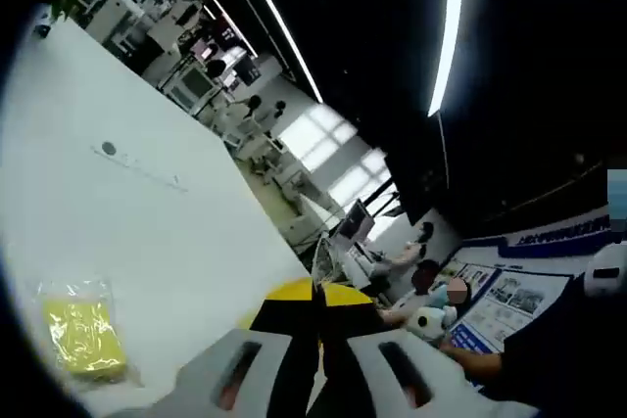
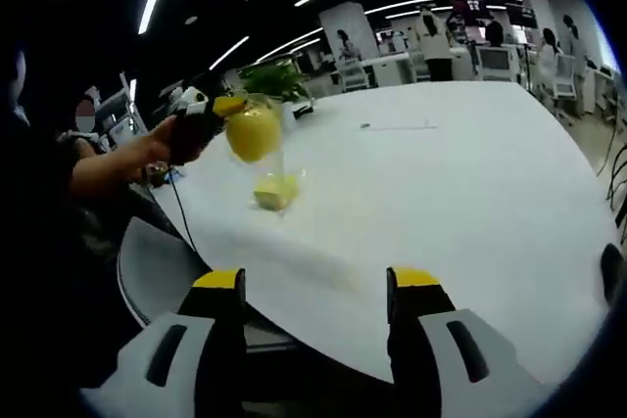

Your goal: Compare the silicone blocks by pressing each to a similar depth, holding the contact briefly, and releasing to observe deformation and rebound differences across the visible hardness samples.

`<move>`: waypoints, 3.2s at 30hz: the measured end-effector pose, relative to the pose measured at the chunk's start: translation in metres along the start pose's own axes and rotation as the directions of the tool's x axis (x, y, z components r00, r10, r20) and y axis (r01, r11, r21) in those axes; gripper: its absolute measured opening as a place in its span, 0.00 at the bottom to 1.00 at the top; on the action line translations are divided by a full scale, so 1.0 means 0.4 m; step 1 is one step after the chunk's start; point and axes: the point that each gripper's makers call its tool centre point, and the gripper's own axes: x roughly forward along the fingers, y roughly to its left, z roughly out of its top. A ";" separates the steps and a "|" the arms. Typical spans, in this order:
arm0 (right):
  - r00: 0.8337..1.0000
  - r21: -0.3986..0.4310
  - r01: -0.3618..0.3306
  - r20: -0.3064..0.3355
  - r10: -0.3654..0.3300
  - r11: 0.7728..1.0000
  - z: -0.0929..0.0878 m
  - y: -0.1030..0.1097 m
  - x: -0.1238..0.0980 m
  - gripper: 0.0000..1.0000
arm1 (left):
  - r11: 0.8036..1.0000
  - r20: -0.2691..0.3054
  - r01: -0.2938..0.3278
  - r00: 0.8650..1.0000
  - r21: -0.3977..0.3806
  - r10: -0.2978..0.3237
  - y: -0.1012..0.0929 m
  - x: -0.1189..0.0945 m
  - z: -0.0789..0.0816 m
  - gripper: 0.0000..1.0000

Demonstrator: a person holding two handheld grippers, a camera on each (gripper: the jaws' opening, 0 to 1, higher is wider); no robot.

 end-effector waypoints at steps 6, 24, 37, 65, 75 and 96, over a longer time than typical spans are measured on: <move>1.000 -0.021 -0.029 0.009 0.029 0.999 0.016 0.027 0.027 0.53 | 0.998 0.059 0.045 0.997 -0.041 -0.043 -0.073 -0.023 0.068 0.00; 0.930 -0.212 -0.247 0.222 0.292 0.946 0.246 0.234 0.105 0.64 | 0.982 0.092 0.161 0.984 -0.093 -0.153 -0.203 -0.033 0.135 0.00; 0.860 -0.256 -0.321 0.326 0.393 0.912 0.392 0.293 0.137 0.73 | 0.975 0.066 0.200 0.979 -0.099 -0.194 -0.251 -0.046 0.142 0.00; 0.682 -0.316 -0.542 0.376 0.627 0.779 0.589 0.412 0.228 0.34 | 0.944 0.066 0.295 0.955 -0.145 -0.289 -0.297 -0.030 0.125 0.00; 0.718 -0.399 -0.509 0.293 0.632 0.763 0.577 0.430 0.256 0.23 | 0.952 0.094 0.281 0.958 -0.121 -0.270 -0.267 -0.050 0.134 0.00; 0.746 -0.356 -0.563 0.168 0.644 0.746 0.535 0.442 0.282 0.12 | 0.974 0.098 0.226 0.970 -0.029 -0.222 -0.233 -0.079 0.117 0.00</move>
